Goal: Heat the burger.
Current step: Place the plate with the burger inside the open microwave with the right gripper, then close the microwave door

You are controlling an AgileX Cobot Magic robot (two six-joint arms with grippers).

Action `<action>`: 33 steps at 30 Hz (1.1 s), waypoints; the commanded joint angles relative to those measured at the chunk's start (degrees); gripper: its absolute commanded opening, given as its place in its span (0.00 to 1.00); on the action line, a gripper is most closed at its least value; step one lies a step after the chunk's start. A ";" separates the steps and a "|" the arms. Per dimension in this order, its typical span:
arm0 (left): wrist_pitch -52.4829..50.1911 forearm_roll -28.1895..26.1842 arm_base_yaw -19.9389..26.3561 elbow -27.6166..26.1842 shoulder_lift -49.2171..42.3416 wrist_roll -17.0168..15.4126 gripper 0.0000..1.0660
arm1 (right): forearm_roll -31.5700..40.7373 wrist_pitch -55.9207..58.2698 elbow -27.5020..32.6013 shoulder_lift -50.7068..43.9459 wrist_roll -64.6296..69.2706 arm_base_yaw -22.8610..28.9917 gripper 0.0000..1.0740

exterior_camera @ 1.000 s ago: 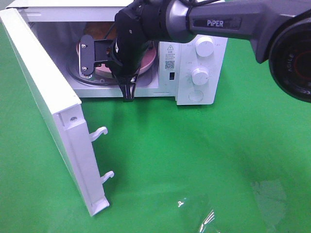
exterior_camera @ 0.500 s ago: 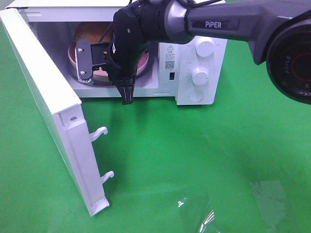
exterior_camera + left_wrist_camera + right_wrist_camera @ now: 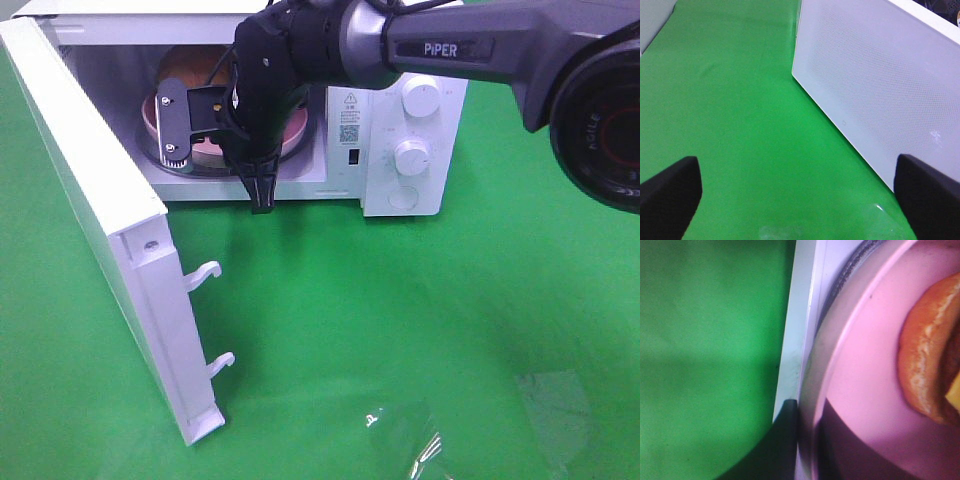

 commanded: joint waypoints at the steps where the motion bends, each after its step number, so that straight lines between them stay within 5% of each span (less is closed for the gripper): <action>1: -0.40 -0.29 0.17 0.00 -0.86 -0.57 0.91 | -0.63 -2.98 -0.92 -0.92 -0.06 -0.11 0.14; 10: -0.40 -0.29 0.17 0.00 -0.86 -0.57 0.91 | -0.52 -2.81 -0.92 -0.92 1.43 -0.11 0.36; 24: -0.40 -0.29 0.17 0.00 -0.86 -0.57 0.91 | -0.46 -5.16 5.39 -3.38 0.97 -0.11 0.44; 33: -0.40 -0.29 0.17 0.00 -0.86 -0.57 0.91 | -0.52 -8.59 10.71 -6.76 1.03 -0.11 0.59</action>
